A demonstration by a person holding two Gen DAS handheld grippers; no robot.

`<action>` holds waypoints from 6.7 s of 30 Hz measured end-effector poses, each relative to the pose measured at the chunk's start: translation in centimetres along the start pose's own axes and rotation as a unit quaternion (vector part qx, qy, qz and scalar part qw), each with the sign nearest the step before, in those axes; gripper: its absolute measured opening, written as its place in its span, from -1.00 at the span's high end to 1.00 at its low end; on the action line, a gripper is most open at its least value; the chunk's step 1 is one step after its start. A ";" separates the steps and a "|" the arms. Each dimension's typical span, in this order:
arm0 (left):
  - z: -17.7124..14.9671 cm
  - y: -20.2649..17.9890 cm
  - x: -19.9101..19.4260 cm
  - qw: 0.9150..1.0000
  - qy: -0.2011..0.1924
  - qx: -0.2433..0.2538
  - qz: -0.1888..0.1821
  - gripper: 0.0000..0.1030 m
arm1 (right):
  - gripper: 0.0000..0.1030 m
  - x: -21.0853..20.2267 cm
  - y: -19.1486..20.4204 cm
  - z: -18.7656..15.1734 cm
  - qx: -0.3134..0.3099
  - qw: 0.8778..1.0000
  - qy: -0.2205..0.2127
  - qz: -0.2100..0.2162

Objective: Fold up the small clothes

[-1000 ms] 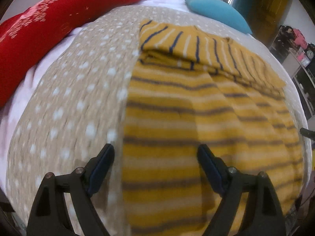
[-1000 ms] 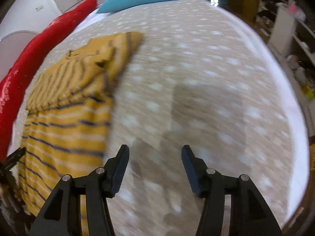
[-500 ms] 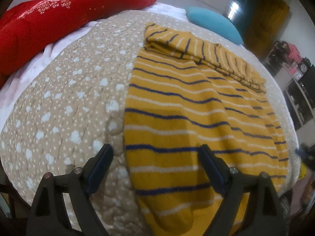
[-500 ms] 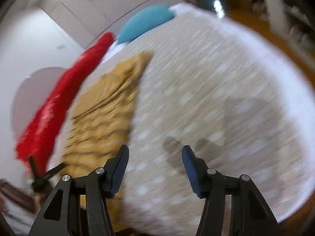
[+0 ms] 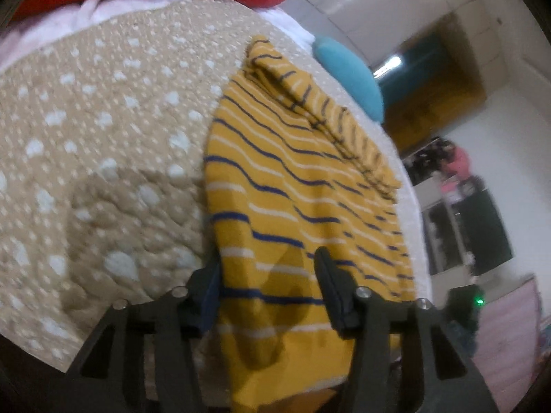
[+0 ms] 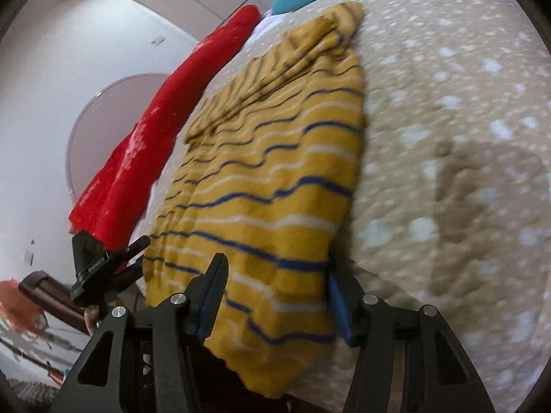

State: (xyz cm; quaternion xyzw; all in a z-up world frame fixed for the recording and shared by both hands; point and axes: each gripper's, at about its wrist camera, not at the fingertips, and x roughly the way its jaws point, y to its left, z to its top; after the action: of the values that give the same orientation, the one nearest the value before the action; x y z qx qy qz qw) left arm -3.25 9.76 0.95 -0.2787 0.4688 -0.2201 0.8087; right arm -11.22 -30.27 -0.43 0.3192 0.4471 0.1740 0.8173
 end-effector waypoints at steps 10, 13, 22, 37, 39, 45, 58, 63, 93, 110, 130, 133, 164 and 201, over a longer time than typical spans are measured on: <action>-3.5 -2.5 0.9 0.999 0.007 0.038 0.003 0.01 | -0.13 2.4 2.8 -3.3 -0.023 0.999 0.020 0.038; -3.7 -3.1 1.2 0.998 0.002 0.045 0.045 0.42 | -0.08 2.6 3.6 -4.1 -0.037 0.999 0.014 0.013; -2.7 -3.0 -1.2 0.998 0.007 0.033 0.056 0.83 | 0.75 1.8 4.2 -4.0 -0.028 0.998 -0.003 -0.050; -4.8 -4.9 -5.0 0.997 -0.008 0.059 0.056 0.85 | 0.78 -3.4 3.3 -5.6 -0.005 1.000 -0.011 -0.008; -3.4 -5.3 -5.0 0.996 -0.020 0.068 0.053 0.85 | 0.78 -3.6 3.9 -4.6 -0.016 1.000 -0.017 -0.011; 3.1 -8.2 -3.5 0.993 -0.053 0.096 0.052 0.85 | 0.78 -4.6 7.1 2.7 -0.070 0.995 -0.065 -0.031; 21.2 -12.9 6.5 0.984 -0.055 0.128 0.115 0.84 | 0.78 1.6 9.6 20.9 -0.079 0.986 -0.097 -0.105; 24.2 -10.0 13.0 0.983 -0.002 0.100 0.151 0.80 | 0.71 5.8 6.3 25.2 -0.038 0.992 -0.059 -0.106; 17.4 -5.0 10.0 0.953 0.036 0.195 0.230 -0.40 | 0.16 3.4 2.8 20.6 -0.105 0.964 -0.051 -0.240; 14.0 0.4 8.8 0.979 -0.045 0.115 0.162 -0.67 | 0.70 2.6 0.3 17.0 -0.078 0.973 -0.021 -0.215; 14.1 2.1 4.6 0.993 -0.096 0.062 0.037 -0.67 | 0.63 17.4 3.6 30.9 -0.056 0.951 0.002 -0.303; 14.2 1.6 2.4 0.992 -0.106 0.070 0.013 -0.67 | 0.62 20.5 4.5 32.6 -0.059 0.921 0.020 -0.383; 15.1 1.9 2.5 0.997 -0.059 0.053 0.007 -0.68 | -0.02 26.5 26.7 24.6 -0.332 0.904 0.041 -0.267; 14.1 0.8 2.8 0.984 -0.105 0.037 0.136 -0.50 | -0.16 3.6 0.4 18.1 -0.021 0.941 -0.024 -0.337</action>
State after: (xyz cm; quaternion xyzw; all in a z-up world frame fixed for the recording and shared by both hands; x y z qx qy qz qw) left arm 10.51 12.11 4.36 -0.2036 0.4064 -0.0946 0.8857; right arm 5.94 -34.54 4.73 0.1367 0.5048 -0.1100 0.8452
